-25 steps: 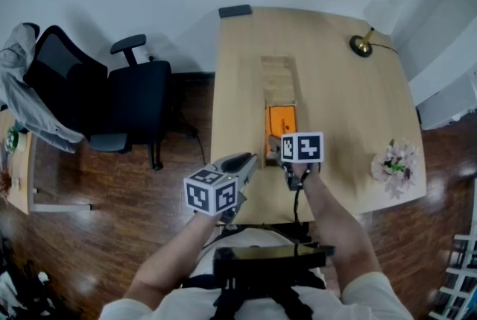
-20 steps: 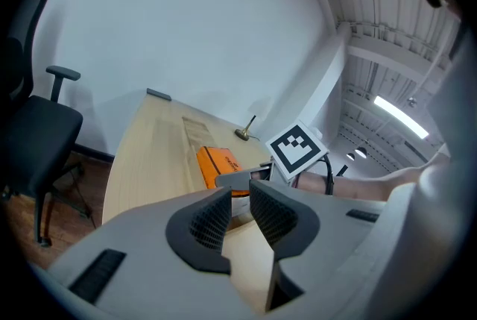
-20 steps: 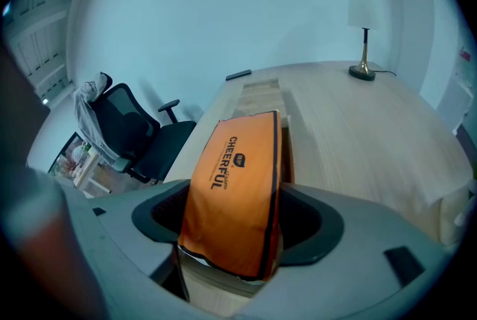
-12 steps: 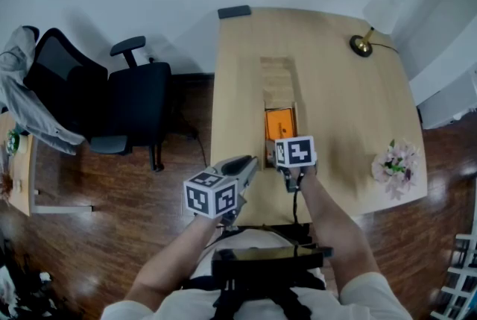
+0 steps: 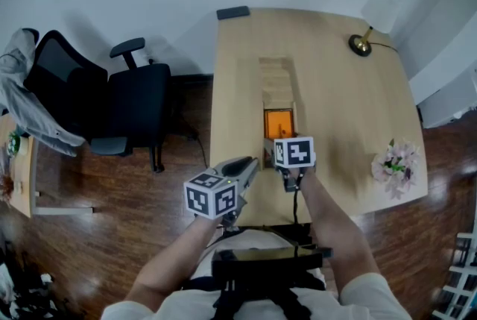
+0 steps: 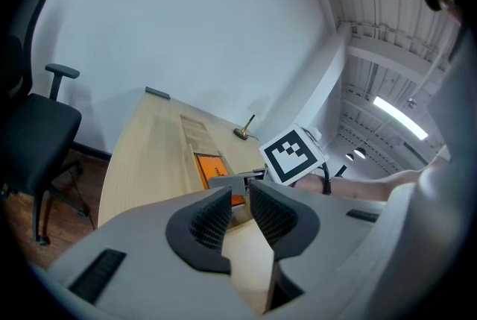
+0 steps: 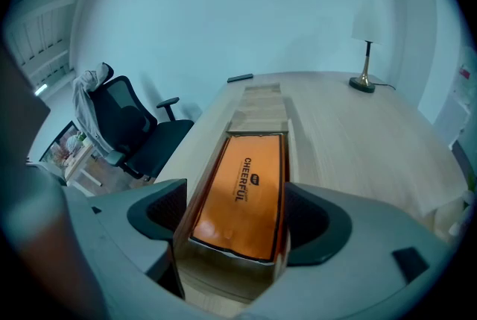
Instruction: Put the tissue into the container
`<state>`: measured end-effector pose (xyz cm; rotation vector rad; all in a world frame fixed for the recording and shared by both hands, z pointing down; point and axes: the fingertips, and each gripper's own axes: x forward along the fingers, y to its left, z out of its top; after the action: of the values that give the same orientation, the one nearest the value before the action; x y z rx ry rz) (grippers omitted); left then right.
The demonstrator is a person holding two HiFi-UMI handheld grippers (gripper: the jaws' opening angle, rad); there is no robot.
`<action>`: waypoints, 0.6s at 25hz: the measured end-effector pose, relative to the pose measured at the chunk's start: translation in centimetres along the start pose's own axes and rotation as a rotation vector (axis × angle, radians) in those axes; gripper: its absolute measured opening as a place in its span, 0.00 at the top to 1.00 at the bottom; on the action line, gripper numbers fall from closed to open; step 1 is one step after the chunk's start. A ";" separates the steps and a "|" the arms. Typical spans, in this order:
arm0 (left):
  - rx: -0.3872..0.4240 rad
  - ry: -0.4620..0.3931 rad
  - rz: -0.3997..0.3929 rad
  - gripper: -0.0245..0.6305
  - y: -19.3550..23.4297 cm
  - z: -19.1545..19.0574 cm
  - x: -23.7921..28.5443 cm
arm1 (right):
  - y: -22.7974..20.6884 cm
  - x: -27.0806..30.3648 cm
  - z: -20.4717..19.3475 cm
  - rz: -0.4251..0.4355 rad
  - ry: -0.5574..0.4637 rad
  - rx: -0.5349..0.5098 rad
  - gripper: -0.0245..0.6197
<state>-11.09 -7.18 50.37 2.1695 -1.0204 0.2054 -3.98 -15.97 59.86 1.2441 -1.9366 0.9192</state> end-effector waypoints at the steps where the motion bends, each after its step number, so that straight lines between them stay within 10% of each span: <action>1: 0.000 0.000 -0.002 0.85 -0.1 0.0 0.0 | 0.1 -0.1 0.0 0.007 0.000 0.003 0.32; 15: 0.034 -0.080 -0.007 0.93 -1.3 1.3 -0.5 | -1.8 -7.4 0.4 0.068 -0.144 0.042 0.33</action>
<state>-10.68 -7.17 48.53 2.2275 -1.0616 0.1345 0.13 -13.32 54.00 1.3074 -2.0923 0.9315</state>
